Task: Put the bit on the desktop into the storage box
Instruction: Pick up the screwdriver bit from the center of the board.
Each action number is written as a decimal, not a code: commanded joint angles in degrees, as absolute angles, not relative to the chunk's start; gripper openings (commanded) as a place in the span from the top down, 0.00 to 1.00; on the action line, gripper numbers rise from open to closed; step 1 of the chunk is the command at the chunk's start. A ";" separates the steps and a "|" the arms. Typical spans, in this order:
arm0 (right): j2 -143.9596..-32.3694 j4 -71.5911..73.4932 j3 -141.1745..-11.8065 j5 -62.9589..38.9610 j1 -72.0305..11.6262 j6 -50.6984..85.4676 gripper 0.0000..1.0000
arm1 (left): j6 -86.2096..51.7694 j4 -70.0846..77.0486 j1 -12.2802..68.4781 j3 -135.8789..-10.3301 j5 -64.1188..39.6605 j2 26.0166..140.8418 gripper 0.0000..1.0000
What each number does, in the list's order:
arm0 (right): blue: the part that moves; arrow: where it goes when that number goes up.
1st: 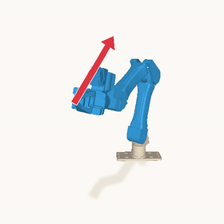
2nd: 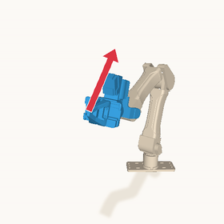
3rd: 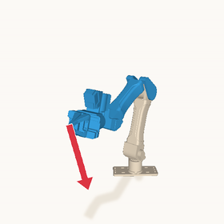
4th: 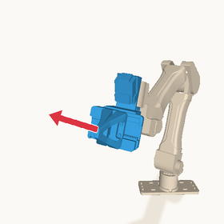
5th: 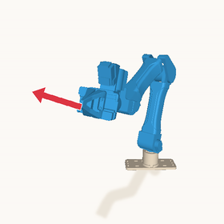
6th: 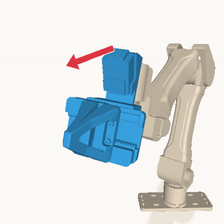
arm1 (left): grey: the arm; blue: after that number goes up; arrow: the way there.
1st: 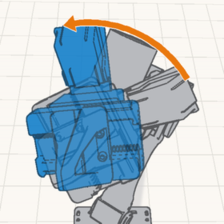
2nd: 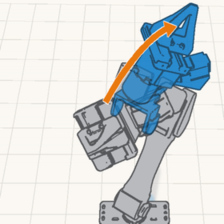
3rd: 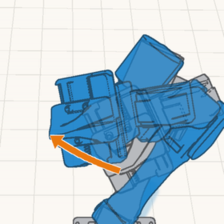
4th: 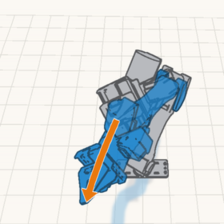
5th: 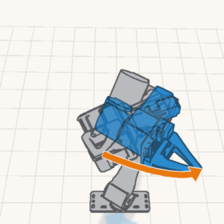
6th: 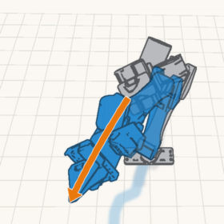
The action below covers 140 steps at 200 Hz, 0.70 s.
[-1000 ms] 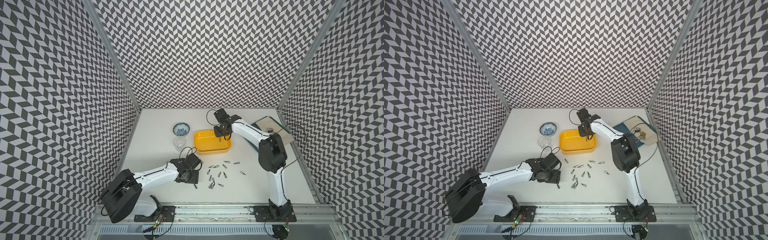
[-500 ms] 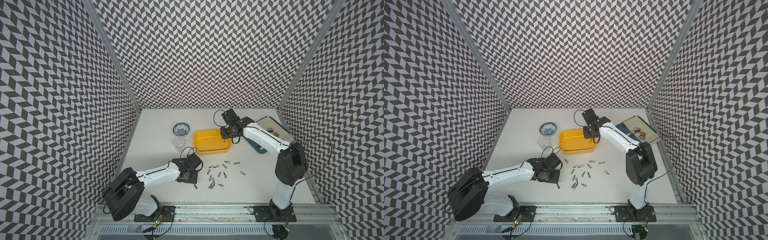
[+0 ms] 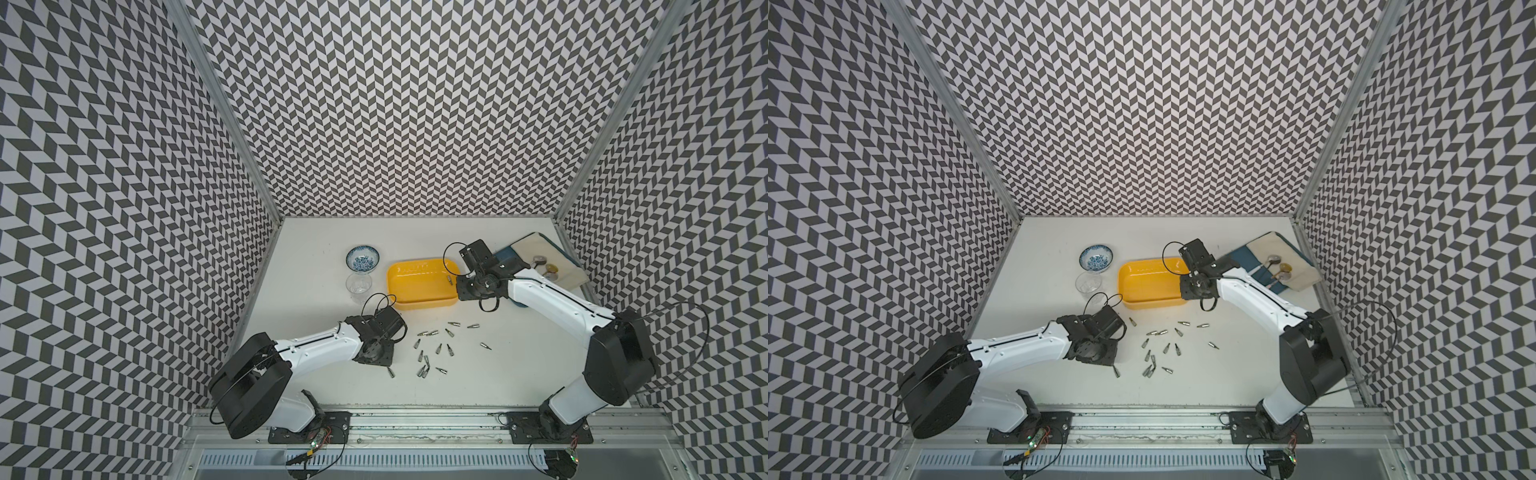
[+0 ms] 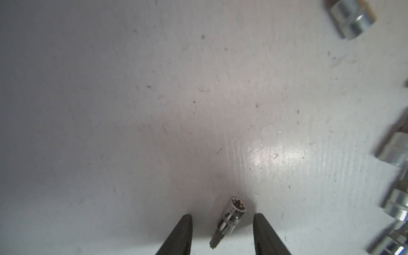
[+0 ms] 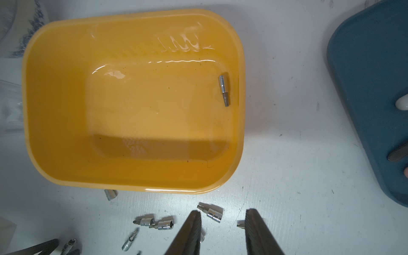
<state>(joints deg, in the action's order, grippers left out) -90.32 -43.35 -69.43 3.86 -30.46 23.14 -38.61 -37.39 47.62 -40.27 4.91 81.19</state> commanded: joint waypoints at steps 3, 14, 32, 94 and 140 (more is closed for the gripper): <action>-86.66 -40.12 -67.15 2.51 -29.97 25.04 0.62 | -37.43 -37.53 47.85 -41.76 5.54 82.98 0.55; -86.02 -40.02 -66.37 2.29 -29.97 25.25 0.62 | -37.06 -37.51 47.82 -42.00 5.54 83.55 0.56; -85.29 -40.08 -65.20 2.28 -29.97 25.39 0.62 | -37.00 -37.39 47.82 -42.12 5.41 84.11 0.59; -83.21 -39.02 -60.19 -0.53 -29.18 26.02 0.61 | -36.83 -36.91 47.88 -41.82 4.92 84.70 0.70; -81.26 -39.20 -57.51 0.35 -29.18 26.11 0.57 | -36.69 -36.23 47.86 -41.57 4.87 85.17 0.78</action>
